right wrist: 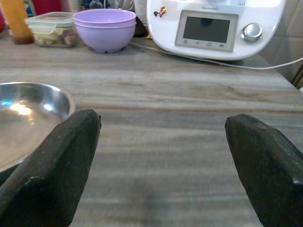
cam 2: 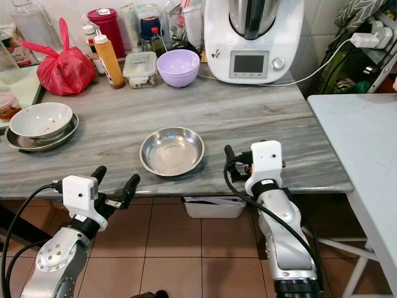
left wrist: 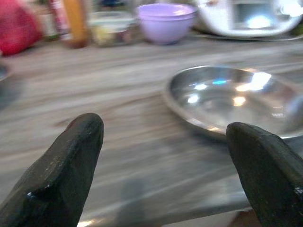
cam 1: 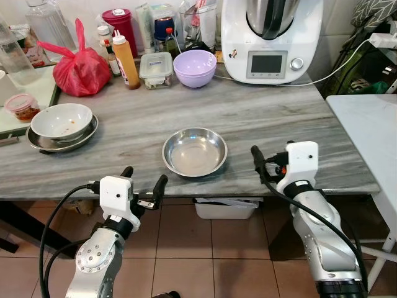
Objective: Setting the table
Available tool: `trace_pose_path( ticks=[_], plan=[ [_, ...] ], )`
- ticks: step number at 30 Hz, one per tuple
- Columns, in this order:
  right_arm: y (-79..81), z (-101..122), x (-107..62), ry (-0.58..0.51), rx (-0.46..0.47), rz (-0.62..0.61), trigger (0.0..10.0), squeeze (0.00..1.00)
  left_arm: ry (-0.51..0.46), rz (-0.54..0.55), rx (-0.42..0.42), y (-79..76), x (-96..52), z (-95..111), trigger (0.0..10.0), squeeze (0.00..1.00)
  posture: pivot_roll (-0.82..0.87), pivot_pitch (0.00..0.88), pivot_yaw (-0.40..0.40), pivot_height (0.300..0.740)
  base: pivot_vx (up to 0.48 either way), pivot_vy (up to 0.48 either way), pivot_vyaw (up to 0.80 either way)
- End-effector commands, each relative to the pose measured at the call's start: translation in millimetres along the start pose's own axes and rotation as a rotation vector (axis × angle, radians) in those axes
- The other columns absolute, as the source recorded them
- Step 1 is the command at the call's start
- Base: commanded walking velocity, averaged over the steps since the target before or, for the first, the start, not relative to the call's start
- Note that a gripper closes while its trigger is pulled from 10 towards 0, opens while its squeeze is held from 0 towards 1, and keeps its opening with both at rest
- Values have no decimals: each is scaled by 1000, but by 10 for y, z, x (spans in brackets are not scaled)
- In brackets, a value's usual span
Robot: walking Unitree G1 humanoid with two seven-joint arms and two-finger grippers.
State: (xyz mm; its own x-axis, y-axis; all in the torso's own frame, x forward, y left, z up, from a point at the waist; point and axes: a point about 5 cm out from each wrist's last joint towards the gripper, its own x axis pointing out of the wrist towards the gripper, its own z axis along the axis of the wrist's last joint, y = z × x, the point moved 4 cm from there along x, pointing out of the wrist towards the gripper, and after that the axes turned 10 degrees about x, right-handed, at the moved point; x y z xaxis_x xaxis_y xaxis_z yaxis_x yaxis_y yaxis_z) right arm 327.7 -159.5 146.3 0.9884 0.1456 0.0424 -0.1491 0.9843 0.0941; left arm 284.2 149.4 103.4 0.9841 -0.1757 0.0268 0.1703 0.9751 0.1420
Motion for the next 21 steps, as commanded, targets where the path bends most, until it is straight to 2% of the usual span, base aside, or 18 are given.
trace_pose_path(
  ticks=[1, 2, 7, 10, 13, 21],
  plan=[
    [19, 42, -43, -7, 2, 16, 10000, 361, 13, 49, 22, 77, -12, -30, 10000, 0, -103, 78, 61, 740, 0, 0, 0],
    [20, 43, -62, -6, -3, 16, 10000, 0, 15, 59, 26, 85, -19, -37, 10000, 0, -103, 78, 61, 740, 0, 0, 0],
    [12, -2, -156, 14, -32, 9, 10000, 0, 21, 74, 34, 69, -76, -87, 10000, 0, -120, 75, 65, 740, 0, 0, 0],
    [20, -32, -200, 27, -2, 10, 10000, 0, 22, 122, 40, 101, -88, -100, 10000, 0, -120, 75, 67, 740, 0, 0, 0],
    [-24, 8, -207, 5, -43, -17, 10000, 0, 17, 143, 43, 120, -83, -93, 10000, 0, -119, 74, 69, 740, 0, 0, 0],
    [-40, -43, -159, 45, -24, -29, 10000, 0, 9, 172, 57, 172, -74, -59, 10000, 0, -113, 73, 74, 740, 0, 0, 0]
  ],
)
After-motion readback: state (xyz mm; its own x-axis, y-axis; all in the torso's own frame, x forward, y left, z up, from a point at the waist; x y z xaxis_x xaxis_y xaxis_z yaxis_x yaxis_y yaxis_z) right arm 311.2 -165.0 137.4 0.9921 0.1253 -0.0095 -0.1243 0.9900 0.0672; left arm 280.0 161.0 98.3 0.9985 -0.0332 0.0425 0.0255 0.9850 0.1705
